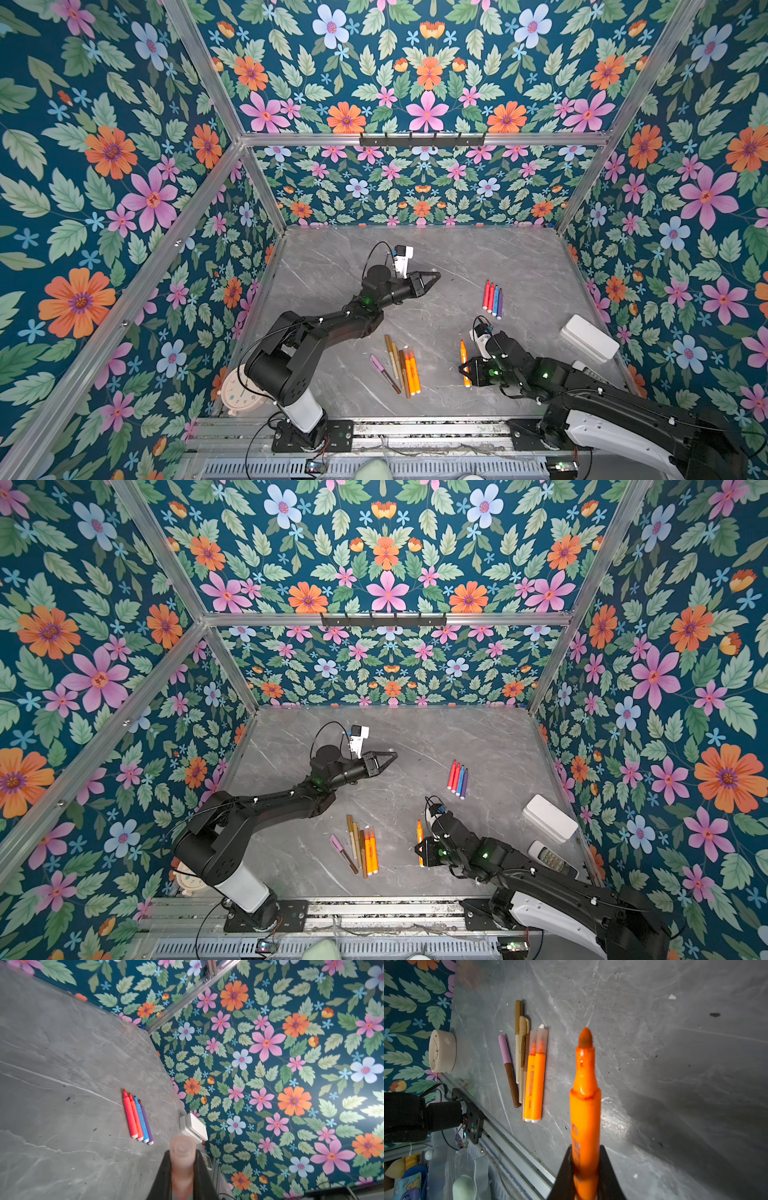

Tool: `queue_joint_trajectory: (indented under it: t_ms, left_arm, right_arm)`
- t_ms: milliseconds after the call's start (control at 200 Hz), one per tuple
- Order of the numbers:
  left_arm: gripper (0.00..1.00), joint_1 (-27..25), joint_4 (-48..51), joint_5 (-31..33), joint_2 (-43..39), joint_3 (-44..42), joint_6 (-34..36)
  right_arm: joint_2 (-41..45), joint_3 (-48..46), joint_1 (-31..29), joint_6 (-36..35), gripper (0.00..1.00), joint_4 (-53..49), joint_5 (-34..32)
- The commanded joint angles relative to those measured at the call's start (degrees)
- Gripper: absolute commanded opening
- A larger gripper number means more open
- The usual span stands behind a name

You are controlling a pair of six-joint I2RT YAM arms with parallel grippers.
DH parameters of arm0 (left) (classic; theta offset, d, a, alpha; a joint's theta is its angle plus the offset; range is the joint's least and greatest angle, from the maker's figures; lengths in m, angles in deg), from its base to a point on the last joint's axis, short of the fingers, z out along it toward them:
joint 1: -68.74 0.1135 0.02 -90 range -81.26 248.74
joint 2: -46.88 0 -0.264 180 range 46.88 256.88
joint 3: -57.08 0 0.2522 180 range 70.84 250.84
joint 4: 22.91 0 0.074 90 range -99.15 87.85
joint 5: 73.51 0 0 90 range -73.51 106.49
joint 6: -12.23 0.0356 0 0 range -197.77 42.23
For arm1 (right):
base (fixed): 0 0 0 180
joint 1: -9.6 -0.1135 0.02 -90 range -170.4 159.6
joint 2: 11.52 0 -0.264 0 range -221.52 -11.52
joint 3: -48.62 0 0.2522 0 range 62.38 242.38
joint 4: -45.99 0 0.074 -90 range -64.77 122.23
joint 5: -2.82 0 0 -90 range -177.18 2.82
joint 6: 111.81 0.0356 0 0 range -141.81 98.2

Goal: Open the pen caps
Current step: 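Pull the right gripper away from the left gripper to remove the cap, then carry the pinkish cap to the other caps and lower it with the left gripper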

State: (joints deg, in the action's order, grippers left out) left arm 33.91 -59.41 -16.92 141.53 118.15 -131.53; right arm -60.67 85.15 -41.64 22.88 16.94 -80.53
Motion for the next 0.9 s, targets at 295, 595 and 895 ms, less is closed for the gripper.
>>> queue_joint_trajectory:
  t_ms: [295, 595, 895]
  left_arm:
    - [0.00, 1.7, 61.6, 27.3, 7.2, 19.3, 34.0]
    - [0.00, 1.3, 73.5, 44.6, 13.7, 25.7, 37.6]
    - [0.00, -1.6, 77.9, 54.3, 18.8, 30.1, 38.3]
  right_arm:
    - [12.3, 3.3, 10.4, -2.7, 0.00, -18.1, -3.1]
    - [10.9, 3.1, 11.1, -4.2, 0.00, -16.7, -2.7]
    - [11.7, 2.7, 11.2, -4.7, 0.00, -17.1, -3.0]
